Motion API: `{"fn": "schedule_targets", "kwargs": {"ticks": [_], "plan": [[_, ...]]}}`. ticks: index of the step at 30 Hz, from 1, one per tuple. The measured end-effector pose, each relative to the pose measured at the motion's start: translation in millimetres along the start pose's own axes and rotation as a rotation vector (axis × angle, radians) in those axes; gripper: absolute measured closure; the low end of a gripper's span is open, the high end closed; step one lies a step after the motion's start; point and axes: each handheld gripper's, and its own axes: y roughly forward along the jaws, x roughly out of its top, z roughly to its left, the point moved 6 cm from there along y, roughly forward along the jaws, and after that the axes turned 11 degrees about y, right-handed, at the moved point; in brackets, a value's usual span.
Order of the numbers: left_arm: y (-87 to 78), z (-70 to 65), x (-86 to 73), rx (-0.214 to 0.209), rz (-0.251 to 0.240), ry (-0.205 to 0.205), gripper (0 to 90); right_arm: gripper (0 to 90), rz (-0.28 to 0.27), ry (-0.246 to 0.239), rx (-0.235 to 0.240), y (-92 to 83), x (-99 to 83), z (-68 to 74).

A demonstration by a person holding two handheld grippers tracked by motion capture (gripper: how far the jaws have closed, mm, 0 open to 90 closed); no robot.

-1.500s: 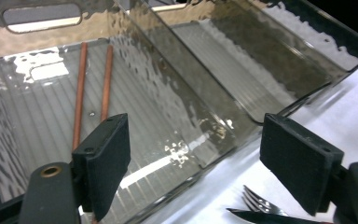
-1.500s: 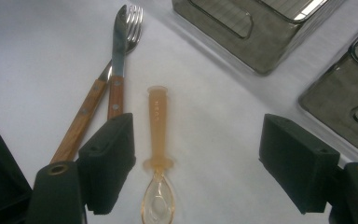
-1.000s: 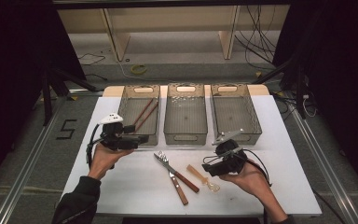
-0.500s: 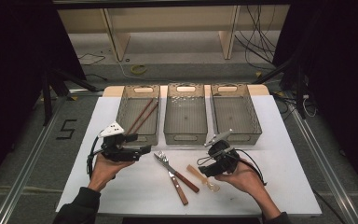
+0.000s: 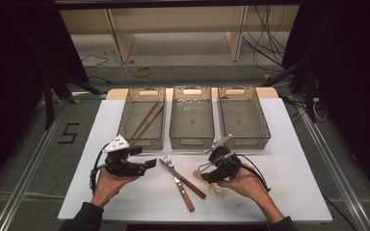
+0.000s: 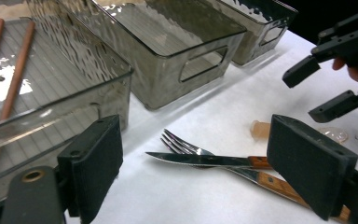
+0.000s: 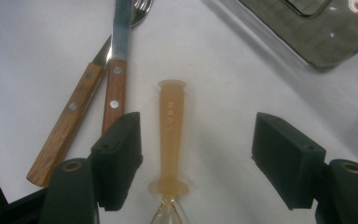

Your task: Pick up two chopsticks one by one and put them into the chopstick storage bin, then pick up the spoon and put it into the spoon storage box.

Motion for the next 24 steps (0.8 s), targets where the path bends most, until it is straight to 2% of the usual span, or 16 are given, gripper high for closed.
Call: {"fn": "schedule_targets", "kwargs": {"ticks": [12,24], "plan": [[-1.6,-8.2,-7.2,-0.003,0.003,0.003,17.3,38.0,0.023,-0.014,0.006,9.4,1.4,2.2],[-1.6,-12.1,-14.3,0.006,0.005,0.018,17.1,50.0,0.059,-0.03,0.019,23.1,2.1,1.8]]}}
